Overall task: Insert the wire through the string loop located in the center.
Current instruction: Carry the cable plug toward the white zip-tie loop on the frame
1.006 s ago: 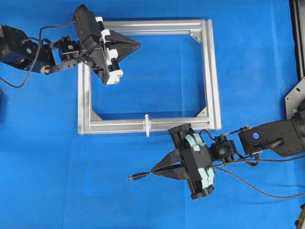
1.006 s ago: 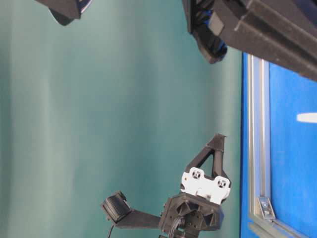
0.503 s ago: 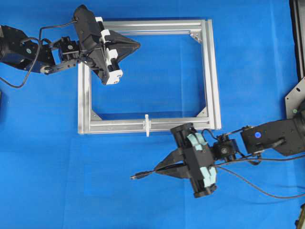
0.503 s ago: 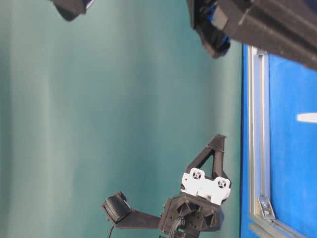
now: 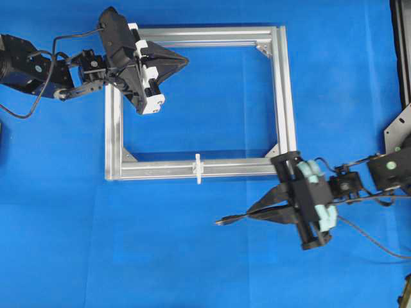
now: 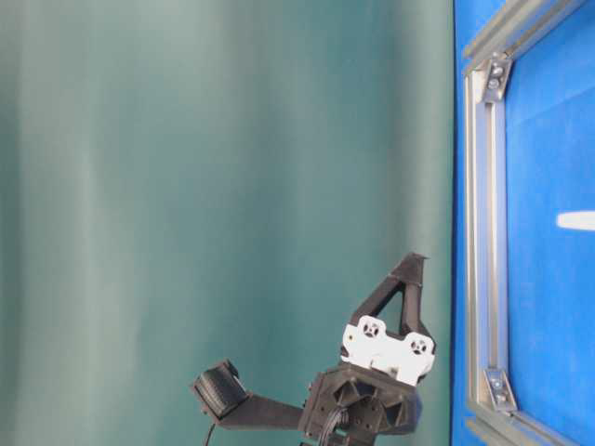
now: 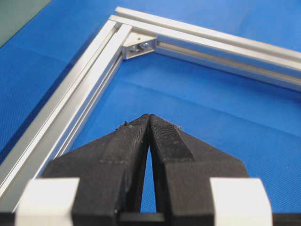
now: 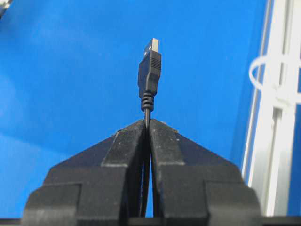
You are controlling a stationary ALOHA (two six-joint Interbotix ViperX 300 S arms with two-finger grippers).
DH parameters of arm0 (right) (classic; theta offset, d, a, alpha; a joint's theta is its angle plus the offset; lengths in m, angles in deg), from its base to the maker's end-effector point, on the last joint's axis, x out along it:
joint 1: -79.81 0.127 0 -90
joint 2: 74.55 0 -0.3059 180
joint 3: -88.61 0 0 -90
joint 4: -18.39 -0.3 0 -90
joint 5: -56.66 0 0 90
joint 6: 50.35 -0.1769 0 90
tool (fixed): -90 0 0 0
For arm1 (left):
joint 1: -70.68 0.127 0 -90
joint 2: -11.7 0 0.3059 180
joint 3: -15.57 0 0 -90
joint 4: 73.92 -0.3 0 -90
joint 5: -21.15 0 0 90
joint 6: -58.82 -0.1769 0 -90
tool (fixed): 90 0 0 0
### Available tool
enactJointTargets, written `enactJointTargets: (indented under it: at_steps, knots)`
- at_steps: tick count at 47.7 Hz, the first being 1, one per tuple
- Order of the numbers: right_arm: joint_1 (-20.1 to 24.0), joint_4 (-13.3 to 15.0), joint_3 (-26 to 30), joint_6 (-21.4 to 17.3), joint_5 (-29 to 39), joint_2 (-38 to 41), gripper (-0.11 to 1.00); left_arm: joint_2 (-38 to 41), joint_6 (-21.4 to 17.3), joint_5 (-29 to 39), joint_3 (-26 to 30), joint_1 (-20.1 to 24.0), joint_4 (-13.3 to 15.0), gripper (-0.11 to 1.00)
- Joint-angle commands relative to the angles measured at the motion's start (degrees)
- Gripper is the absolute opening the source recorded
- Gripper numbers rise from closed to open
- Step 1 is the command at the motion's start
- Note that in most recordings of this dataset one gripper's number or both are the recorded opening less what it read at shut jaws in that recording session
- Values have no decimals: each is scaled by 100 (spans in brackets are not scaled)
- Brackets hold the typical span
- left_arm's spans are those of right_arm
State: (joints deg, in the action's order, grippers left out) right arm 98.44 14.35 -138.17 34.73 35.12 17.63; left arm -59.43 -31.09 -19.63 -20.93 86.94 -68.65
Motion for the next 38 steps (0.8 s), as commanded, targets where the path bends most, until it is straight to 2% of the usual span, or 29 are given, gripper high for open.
enactJointTargets:
  at_steps: [1,19,38]
  knots:
    - [0,-18,-70,-9,-44,-246,-2,-185,0,-53,44,9,-18,0]
    - [-105,-18,-44,-9,-44,-193,-2,-185,-9,-53,44,9,-26,0]
    - [-1063,-18,-79,9,-53,-53,-2,-193,-9,-53,35,9,-26,0]
